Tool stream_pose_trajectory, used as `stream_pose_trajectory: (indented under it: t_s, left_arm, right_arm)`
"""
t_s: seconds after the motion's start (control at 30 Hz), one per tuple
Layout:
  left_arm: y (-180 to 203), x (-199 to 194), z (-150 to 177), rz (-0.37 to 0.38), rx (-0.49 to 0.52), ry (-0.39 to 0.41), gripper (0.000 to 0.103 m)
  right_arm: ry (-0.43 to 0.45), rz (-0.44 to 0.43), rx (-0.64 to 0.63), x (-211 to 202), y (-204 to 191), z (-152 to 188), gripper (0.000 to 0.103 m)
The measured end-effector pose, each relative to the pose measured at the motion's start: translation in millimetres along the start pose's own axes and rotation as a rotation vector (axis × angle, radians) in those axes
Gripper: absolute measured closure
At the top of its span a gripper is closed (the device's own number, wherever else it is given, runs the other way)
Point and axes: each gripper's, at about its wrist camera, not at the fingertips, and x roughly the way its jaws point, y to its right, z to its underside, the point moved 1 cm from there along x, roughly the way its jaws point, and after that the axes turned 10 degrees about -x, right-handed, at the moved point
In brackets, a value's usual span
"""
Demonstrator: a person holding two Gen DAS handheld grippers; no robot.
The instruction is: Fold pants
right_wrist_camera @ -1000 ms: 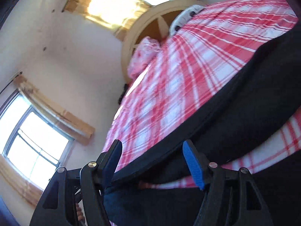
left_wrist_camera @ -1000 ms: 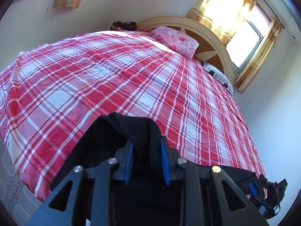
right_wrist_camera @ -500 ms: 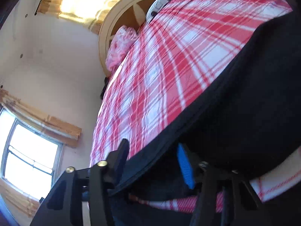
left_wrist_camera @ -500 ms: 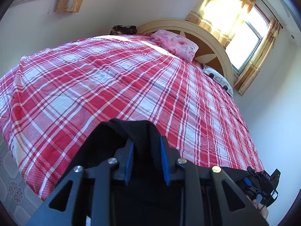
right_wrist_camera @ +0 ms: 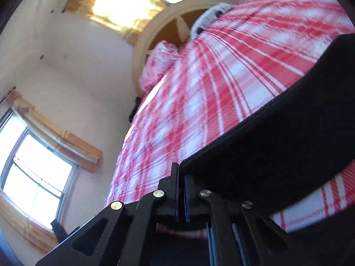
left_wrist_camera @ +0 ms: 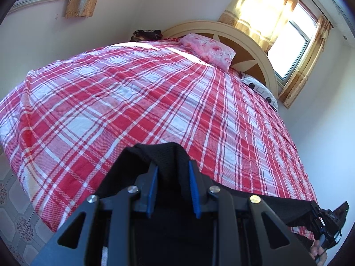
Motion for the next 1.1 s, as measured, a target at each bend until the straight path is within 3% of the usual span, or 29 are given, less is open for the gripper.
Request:
stream_pose_trajectory:
  t_s: [0.23,0.4,0.67,0.77,0.97,1.07,1.1]
  left_arm:
    - [-18.9,-20.2,11.6,-0.038,0.036,-0.019,0.075]
    - [-39.7,-19.4,29.1,-0.094,0.047,-0.044,0.075]
    - [-65.8,4.1,63.6,-0.222,0.081,-0.089,0.075]
    - [-64.8,8.9,71.1,-0.266,0.129,-0.060,0.073]
    - [-63.1,4.1,67.7,-0.288,0.171,-0.073,0.072]
    - [-67.6,-4.7,63.7,-0.307,0.174,-0.062,0.058]
    - [-69.8,-8.6,61.4,-0.326,0.168,-0.054,0.048]
  right_arm:
    - [0.000,-0.017,-0.105,-70.3,-37.0,56.6,0.099]
    - [-0.029,0.044,-0.170,-90.1,-41.0,110.7,0.099]
    - [-0.122,0.135,-0.171,-75.4,-17.3,162.8,0.099]
    - [-0.151,0.154,-0.142,-69.6,-4.7,174.9,0.099]
    - [-0.203,0.184,-0.149,-65.3,0.1,183.8,0.099]
    - [-0.206,0.188,-0.132,-66.7,4.6,184.5,0.099]
    - [-0.201,0.185,-0.120,-66.8,6.4,184.7,0.099]
